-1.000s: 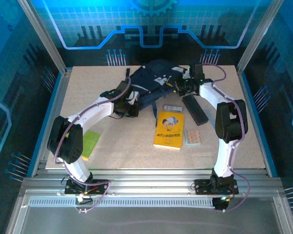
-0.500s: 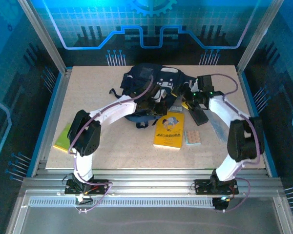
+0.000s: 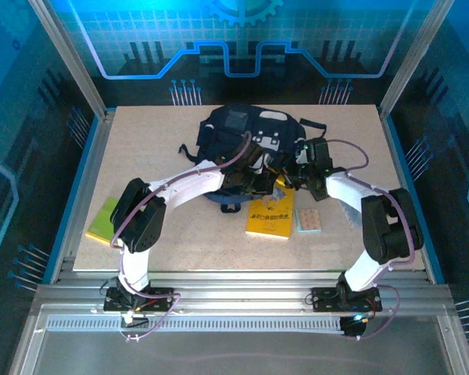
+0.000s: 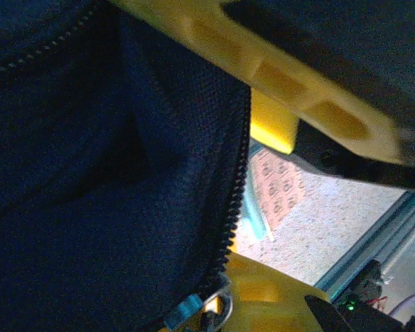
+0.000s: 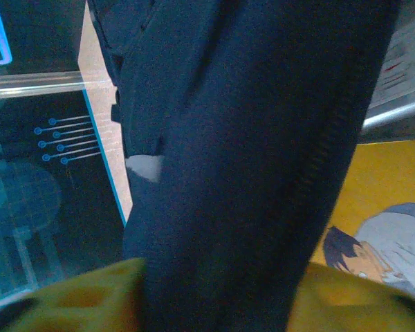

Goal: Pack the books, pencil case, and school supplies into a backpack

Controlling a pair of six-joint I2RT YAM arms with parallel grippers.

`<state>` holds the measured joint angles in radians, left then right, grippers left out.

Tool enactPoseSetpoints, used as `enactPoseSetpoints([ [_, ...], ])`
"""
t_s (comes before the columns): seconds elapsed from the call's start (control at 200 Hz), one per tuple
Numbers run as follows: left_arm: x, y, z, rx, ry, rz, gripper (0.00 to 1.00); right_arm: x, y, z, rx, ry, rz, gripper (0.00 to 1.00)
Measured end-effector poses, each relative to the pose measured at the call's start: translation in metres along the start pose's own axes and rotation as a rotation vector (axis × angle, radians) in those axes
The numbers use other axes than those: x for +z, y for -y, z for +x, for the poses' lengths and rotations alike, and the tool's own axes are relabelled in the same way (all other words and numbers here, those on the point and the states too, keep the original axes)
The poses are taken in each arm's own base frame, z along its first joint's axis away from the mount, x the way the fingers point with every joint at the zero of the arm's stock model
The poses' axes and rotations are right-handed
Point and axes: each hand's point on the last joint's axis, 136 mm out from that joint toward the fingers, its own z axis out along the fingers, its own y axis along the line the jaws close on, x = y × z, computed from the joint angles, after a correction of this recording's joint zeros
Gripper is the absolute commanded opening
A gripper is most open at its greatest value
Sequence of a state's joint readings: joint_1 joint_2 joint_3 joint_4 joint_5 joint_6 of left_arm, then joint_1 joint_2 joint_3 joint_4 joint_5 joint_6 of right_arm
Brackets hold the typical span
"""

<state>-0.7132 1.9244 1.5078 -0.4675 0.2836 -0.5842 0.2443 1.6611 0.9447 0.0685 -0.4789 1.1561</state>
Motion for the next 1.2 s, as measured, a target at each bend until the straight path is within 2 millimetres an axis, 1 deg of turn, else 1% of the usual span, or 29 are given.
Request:
enactPoseSetpoints([
  [0.08, 0.000, -0.007, 0.005, -0.013, -0.008, -0.017, 0.00, 0.004, -0.001, 0.002, 0.014, -0.001, -0.001, 0.00],
  [0.19, -0.005, -0.017, 0.011, -0.036, -0.013, -0.029, 0.00, 0.004, 0.001, -0.001, 0.014, 0.018, 0.008, 0.00],
  [0.29, -0.015, -0.029, 0.020, -0.059, -0.024, -0.049, 0.00, 0.003, 0.001, -0.002, 0.011, 0.023, 0.014, 0.00],
  [0.355, -0.024, -0.041, 0.027, -0.083, -0.030, -0.066, 0.00, 0.004, -0.001, -0.003, 0.006, 0.021, 0.016, 0.00],
  [0.42, -0.036, -0.057, 0.035, -0.116, -0.034, -0.081, 0.00, 0.003, -0.003, -0.004, -0.003, 0.020, 0.018, 0.00],
  [0.485, -0.050, -0.079, 0.039, -0.167, -0.030, -0.095, 0.00, 0.003, -0.005, -0.004, -0.017, 0.018, 0.019, 0.00],
  [0.605, -0.075, -0.123, 0.037, -0.261, -0.011, -0.120, 0.00, 0.001, -0.008, -0.004, -0.051, 0.010, 0.029, 0.00],
  [0.665, -0.084, -0.141, 0.034, -0.291, -0.003, -0.129, 0.00, 0.000, -0.012, -0.004, -0.073, 0.004, 0.033, 0.00],
  [0.77, -0.098, -0.165, 0.026, -0.315, 0.012, -0.132, 0.00, -0.002, -0.020, -0.005, -0.121, -0.006, 0.031, 0.00],
  [0.865, -0.111, -0.180, 0.020, -0.321, 0.030, -0.124, 0.00, -0.004, -0.027, -0.005, -0.166, -0.018, 0.028, 0.00],
  [0.925, -0.118, -0.183, 0.017, -0.316, 0.044, -0.111, 0.00, -0.004, -0.033, -0.006, -0.198, -0.032, 0.025, 0.00],
  [0.991, -0.125, -0.178, 0.015, -0.296, 0.062, -0.098, 0.00, 0.000, -0.040, -0.010, -0.232, -0.047, 0.021, 0.00],
  [1.071, -0.132, -0.166, 0.015, -0.266, 0.085, -0.097, 0.00, 0.006, -0.049, -0.019, -0.265, -0.057, 0.013, 0.00],
  [1.161, -0.130, -0.147, 0.024, -0.228, 0.093, -0.102, 0.00, 0.014, -0.053, -0.032, -0.283, -0.060, 0.012, 0.00],
  [1.186, -0.127, -0.141, 0.028, -0.228, 0.088, -0.098, 0.00, 0.016, -0.052, -0.035, -0.281, -0.061, 0.016, 0.05],
  [1.201, -0.125, -0.137, 0.030, -0.219, 0.087, -0.096, 0.00, 0.017, -0.052, -0.038, -0.281, -0.060, 0.018, 0.11],
])
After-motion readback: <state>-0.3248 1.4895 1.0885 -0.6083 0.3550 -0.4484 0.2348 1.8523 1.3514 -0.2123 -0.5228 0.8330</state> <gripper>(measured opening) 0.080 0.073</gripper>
